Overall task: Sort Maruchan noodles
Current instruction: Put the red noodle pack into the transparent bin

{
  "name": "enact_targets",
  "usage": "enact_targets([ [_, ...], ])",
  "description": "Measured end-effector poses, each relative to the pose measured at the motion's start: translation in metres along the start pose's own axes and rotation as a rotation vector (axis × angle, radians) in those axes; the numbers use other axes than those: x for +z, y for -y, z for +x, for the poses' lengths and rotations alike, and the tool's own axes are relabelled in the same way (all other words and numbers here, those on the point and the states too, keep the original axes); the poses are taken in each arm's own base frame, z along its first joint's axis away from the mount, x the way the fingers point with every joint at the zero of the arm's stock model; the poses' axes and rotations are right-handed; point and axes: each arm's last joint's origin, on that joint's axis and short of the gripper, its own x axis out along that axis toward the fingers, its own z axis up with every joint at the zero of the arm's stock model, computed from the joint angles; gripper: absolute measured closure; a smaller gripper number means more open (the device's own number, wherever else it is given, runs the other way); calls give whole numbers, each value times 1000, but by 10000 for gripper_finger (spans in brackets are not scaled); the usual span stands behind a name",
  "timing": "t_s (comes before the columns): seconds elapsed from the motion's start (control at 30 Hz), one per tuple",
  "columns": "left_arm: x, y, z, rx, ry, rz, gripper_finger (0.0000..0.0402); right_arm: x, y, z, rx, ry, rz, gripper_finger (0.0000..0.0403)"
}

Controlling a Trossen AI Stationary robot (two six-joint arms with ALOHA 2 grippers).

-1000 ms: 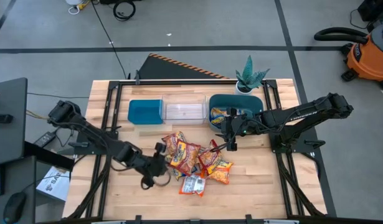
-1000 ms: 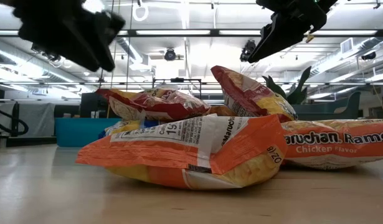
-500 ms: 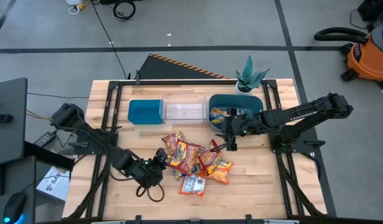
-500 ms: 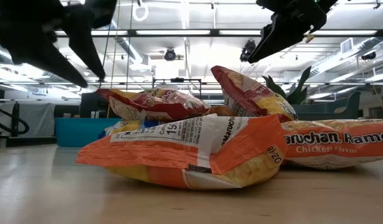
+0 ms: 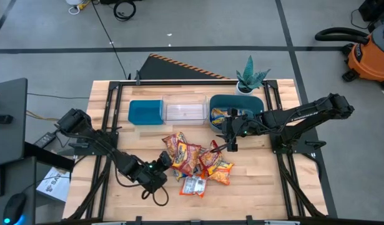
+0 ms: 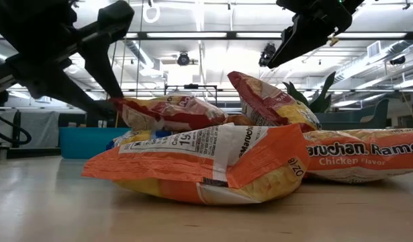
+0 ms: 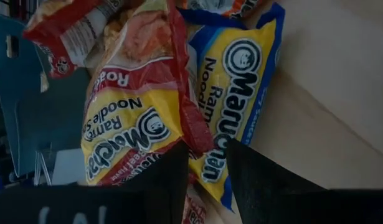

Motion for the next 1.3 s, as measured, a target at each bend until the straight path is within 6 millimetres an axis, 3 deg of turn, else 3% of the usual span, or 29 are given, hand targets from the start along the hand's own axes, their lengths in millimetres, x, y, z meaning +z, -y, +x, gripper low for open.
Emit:
enact_targets([
  [0.5, 9, -3, -4, 107, 44, -56, 286, 0, 0, 0, 0, -4, -1, 204],
  [0.8, 7, -7, 1, 60, 58, -104, 292, 0, 0, 0, 0, -4, -1, 204],
  [1.3, 2, -9, 5, 16, 40, -110, 391, 0, 0, 0, 0, -4, -1, 204],
])
